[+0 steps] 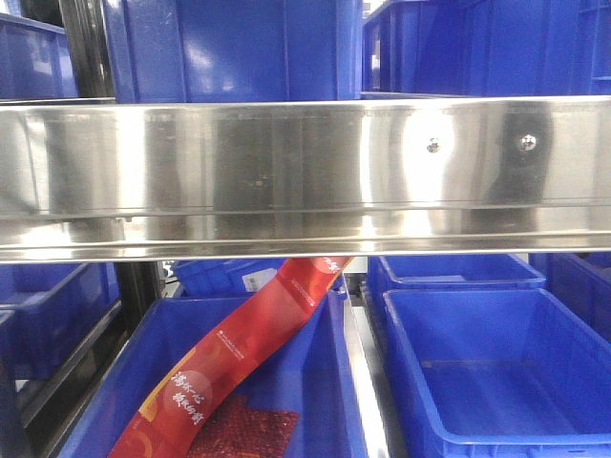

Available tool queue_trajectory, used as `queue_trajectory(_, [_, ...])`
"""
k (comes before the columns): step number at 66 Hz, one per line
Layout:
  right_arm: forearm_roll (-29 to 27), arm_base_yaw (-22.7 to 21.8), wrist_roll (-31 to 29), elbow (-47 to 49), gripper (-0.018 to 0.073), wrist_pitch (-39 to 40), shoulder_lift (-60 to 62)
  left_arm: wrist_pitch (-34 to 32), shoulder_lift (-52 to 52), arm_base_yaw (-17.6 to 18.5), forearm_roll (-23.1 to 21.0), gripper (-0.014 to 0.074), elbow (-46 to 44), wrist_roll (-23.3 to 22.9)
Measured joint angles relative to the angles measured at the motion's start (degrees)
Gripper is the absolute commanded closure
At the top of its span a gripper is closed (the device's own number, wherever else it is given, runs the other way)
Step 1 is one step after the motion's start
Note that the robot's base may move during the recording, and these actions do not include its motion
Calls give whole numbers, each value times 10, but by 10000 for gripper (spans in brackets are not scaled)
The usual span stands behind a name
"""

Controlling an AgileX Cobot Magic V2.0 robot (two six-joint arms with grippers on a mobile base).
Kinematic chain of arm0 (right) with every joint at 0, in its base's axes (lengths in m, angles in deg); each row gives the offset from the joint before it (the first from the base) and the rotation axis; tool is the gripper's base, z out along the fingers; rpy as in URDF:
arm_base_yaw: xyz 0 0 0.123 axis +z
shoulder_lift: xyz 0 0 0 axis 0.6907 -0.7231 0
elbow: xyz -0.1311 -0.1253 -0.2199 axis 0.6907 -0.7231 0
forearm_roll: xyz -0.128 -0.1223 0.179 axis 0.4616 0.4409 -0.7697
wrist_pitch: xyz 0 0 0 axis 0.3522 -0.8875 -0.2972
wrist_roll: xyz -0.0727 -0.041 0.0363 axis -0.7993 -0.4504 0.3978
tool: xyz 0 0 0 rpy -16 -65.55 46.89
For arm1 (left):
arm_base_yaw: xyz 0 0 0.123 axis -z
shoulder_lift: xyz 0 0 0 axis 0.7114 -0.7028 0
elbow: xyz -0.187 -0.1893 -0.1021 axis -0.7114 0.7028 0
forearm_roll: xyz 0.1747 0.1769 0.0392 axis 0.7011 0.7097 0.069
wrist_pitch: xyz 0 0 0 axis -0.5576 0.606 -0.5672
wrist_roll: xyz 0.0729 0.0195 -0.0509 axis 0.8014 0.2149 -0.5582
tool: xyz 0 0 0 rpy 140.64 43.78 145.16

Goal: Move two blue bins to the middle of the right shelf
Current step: 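Raise the light-blue bin with both grippers above the steel shelf rail, then push the light-blue bin with both grippers onto the upper shelf level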

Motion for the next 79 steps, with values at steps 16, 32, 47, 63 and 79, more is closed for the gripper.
queue_trajectory(16, [4,12,5,0,713,-58,-24,1,0,0,-3,707,89,-3])
queue_trajectory(32, [4,13,6,0,713,-87,-48,-10,0,0,0,707,119,-5])
queue_trajectory(47, [0,14,3,1,685,-83,-73,-32,-5,0,22,647,120,-4])
queue_trajectory(63, [-5,16,6,3,214,-77,-82,-51,-14,0,13,225,122,11])
queue_trajectory(79, [-10,19,9,6,-6,-68,-82,-66,-13,3,-1,-8,119,16])
